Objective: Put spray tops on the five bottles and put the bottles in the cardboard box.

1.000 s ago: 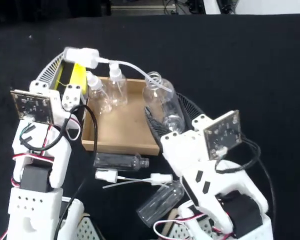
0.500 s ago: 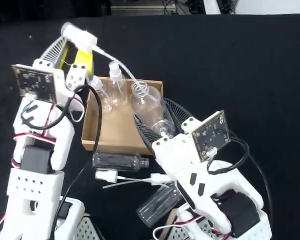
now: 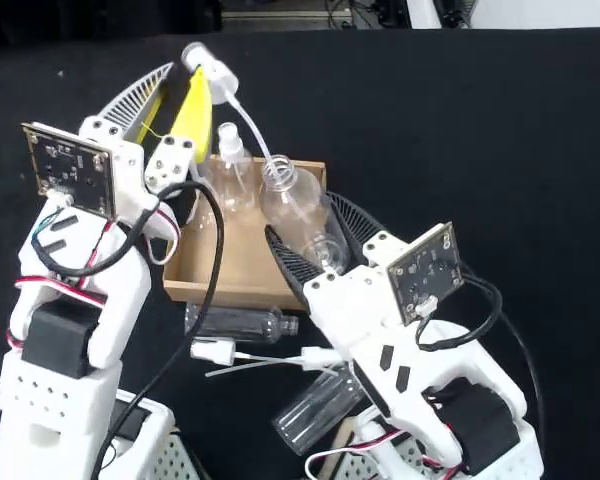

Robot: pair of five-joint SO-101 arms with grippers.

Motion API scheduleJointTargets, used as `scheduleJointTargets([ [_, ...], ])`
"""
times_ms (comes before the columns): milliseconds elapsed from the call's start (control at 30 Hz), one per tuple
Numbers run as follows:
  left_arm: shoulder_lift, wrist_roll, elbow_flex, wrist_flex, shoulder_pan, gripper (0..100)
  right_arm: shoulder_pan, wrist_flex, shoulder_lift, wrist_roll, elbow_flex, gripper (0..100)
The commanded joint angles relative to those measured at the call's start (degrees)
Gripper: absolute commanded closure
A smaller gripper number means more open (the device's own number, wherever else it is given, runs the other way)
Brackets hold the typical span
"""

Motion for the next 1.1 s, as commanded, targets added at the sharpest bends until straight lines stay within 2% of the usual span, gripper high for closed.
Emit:
scheduleJointTargets([
  [0, 0.09, -0.35, -4.97, 0.26, 0.75, 92, -0.70, -2.02, -0.92, 0.18, 0.40, 96.9],
  [200, -3.60, -0.35, -6.29, 0.44, -6.99, 92, -0.70, -2.46, -0.92, 0.00, 0.66, 96.9],
  [367, -7.30, -0.35, -5.41, 10.02, -11.91, 92, -0.70, -6.42, -0.92, -0.18, 1.10, 97.0],
  [533, -7.74, -0.35, -5.41, 20.48, -12.79, 92, -0.70, -8.18, -0.92, -0.26, 0.75, 97.0],
  [633, -7.65, -0.35, -4.26, 22.42, -12.26, 92, -0.70, -8.18, -0.92, -0.26, 0.66, 97.0],
  [733, -7.65, -0.35, 2.33, 15.74, -10.95, 92, -0.97, -8.18, -1.80, -0.26, 0.66, 97.0],
  [933, -8.18, -0.35, 15.60, -6.33, -6.37, 92, -1.05, -7.82, -7.87, -0.26, 2.86, 97.0],
  [1067, -7.65, -0.35, 16.31, -12.84, -1.71, 92, -1.05, -8.18, -9.19, -0.18, 5.85, 97.0],
])
